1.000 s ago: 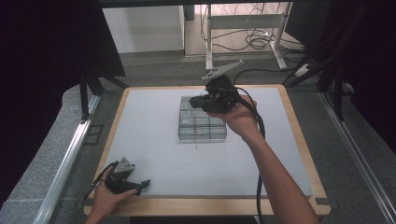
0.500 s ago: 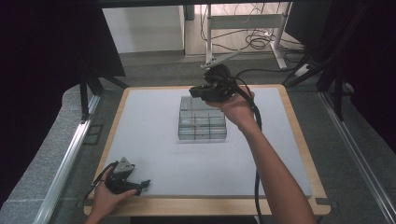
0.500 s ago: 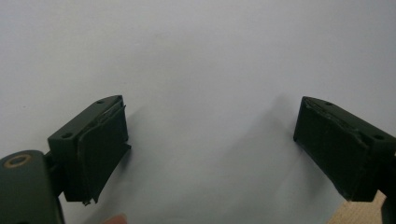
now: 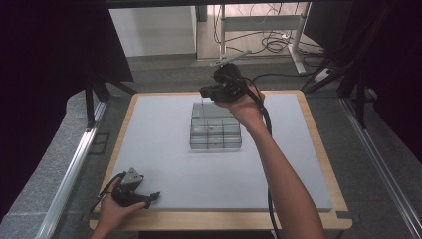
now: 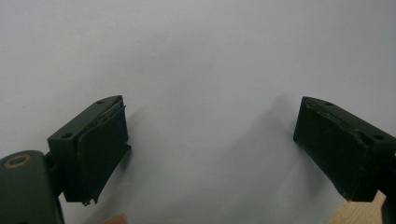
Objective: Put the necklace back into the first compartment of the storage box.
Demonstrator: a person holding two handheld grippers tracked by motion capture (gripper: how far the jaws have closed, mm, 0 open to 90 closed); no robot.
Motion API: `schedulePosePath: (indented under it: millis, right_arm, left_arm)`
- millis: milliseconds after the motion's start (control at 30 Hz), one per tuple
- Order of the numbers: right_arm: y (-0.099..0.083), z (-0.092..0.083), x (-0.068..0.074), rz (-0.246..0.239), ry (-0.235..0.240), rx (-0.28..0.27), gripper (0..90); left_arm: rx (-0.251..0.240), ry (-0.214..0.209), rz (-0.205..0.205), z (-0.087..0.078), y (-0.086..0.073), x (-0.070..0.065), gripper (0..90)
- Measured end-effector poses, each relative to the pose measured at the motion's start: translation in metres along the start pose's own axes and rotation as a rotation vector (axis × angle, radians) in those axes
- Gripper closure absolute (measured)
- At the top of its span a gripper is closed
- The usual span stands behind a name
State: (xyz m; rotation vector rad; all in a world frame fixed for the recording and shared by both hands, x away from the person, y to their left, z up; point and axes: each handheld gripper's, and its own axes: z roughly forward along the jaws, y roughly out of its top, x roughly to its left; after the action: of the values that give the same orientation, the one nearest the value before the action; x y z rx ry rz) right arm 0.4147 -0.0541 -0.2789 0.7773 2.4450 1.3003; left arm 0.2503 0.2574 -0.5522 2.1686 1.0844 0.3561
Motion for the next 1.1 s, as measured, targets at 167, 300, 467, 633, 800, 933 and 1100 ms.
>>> schedulePosePath:
  millis: [167, 300, 467, 633, 800, 933, 1100]
  right_arm:
    - [0.002, 0.007, -0.005, 0.011, -0.016, -0.002, 84.5]
    - [0.003, 0.014, -0.008, 0.016, -0.028, -0.001, 84.4]
    - [0.004, 0.025, -0.015, 0.031, -0.046, 0.007, 84.4]
    - [0.004, 0.032, -0.022, 0.058, -0.057, 0.001, 84.4]
    - [0.002, 0.037, -0.028, 0.076, -0.06, -0.005, 84.5]
    - [0.001, 0.043, -0.031, 0.09, -0.066, -0.021, 84.4]
    - [0.001, 0.053, -0.035, 0.102, -0.077, -0.029, 84.5]
  left_arm:
    - [0.001, -0.001, 0.001, 0.0, 0.0, 0.0, 9.9]
    - [0.001, -0.001, 0.004, 0.0, 0.0, 0.0, 9.8]
    - [0.001, 0.0, 0.004, 0.0, 0.0, 0.0, 9.9]
    - [0.002, -0.001, 0.003, 0.0, 0.0, 0.0, 9.8]
    - [0.002, -0.002, 0.003, 0.0, 0.0, 0.0, 9.8]
    - [0.0, -0.002, 0.0, 0.0, 0.0, 0.0, 9.8]
    - [-0.001, -0.003, 0.001, 0.0, 0.0, 0.0, 9.8]
